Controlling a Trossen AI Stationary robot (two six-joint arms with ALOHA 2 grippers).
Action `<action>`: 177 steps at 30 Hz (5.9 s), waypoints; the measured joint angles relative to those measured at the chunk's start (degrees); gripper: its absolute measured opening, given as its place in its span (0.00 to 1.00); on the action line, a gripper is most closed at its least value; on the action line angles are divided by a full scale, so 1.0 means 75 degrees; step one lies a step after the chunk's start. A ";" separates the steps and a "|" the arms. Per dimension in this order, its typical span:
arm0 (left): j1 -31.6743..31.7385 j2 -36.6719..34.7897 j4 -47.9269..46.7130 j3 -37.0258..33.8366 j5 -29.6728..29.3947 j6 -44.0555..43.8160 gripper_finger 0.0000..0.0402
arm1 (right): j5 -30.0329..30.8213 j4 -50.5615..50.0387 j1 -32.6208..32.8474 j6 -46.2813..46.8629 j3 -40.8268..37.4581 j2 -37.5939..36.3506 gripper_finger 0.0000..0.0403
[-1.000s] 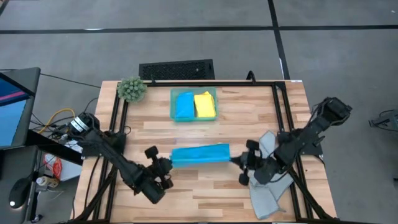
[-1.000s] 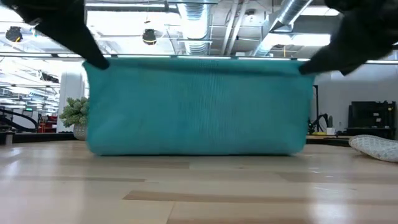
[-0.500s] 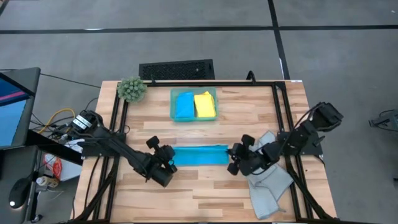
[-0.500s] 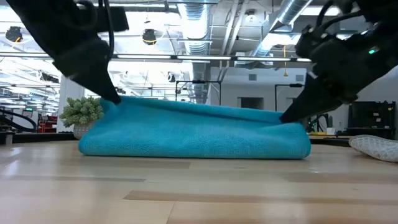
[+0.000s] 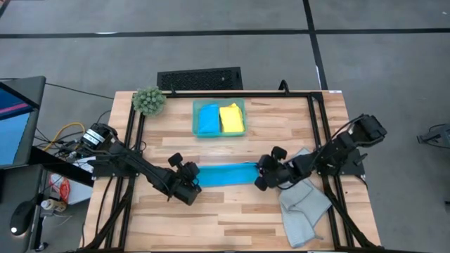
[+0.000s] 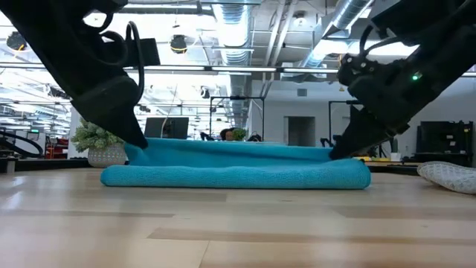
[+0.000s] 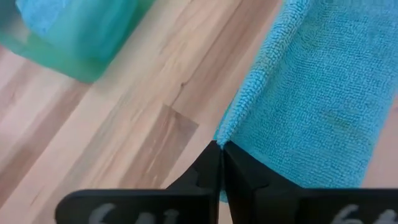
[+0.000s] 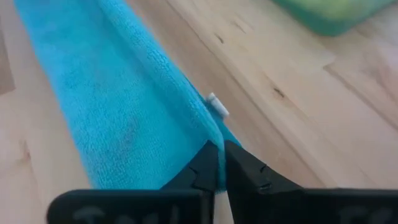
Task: Fold microfiber towels
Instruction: Fold the blue microfiber towel
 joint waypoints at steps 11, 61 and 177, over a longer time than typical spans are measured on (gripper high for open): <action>0.0111 0.0000 -0.0010 -0.0006 0.0193 -0.0018 0.27 | -0.0198 -0.0015 -0.0356 -0.0003 -0.0006 0.0000 0.30; 0.0534 0.1926 0.4441 0.0437 0.0825 0.1667 0.55 | -0.2061 0.0252 -0.0654 0.3446 0.0041 0.0505 0.54; -0.0496 0.1209 0.4475 -0.0493 0.0506 -0.0551 0.55 | -0.4195 0.1717 -0.1349 0.0317 0.4610 0.3494 0.34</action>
